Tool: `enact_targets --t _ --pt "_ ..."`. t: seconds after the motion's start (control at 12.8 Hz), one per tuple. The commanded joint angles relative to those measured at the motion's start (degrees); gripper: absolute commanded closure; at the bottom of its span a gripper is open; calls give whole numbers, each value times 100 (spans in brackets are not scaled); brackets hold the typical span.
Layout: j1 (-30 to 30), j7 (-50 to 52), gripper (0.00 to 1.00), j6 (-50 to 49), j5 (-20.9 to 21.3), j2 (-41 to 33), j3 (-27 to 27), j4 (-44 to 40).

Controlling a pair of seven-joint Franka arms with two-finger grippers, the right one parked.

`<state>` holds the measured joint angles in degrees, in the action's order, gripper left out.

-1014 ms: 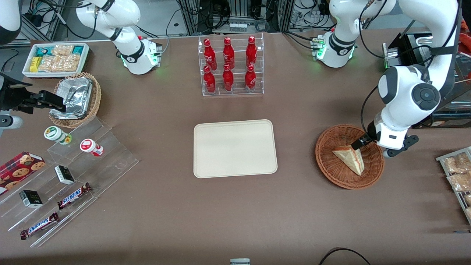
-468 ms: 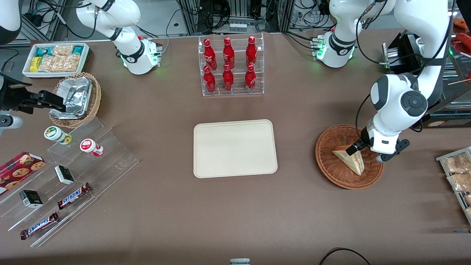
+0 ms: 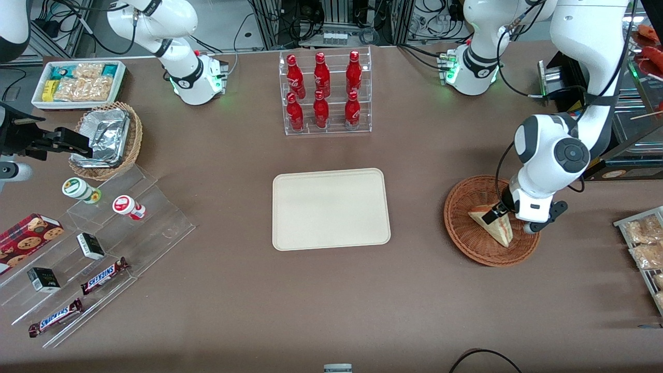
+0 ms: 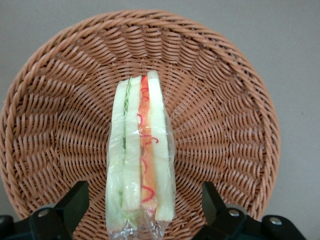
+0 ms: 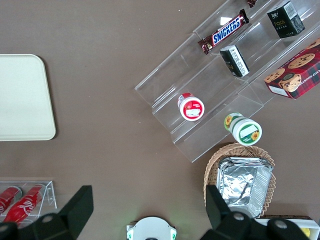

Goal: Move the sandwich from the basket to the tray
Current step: 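Lower the left gripper around the sandwich and close on it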

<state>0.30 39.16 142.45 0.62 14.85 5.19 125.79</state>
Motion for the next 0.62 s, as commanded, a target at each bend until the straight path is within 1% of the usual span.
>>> enact_targets --t 0.0,0.08,0.31,0.39,0.55 --pt "-30 136 1 186 35 149 -1 -1" --pt "-30 136 18 187 35 158 -1 -1" --pt "-30 109 91 178 35 158 -1 7" --pt "-30 83 100 160 35 150 -1 -1" --pt "-30 65 100 116 35 97 -1 -62"
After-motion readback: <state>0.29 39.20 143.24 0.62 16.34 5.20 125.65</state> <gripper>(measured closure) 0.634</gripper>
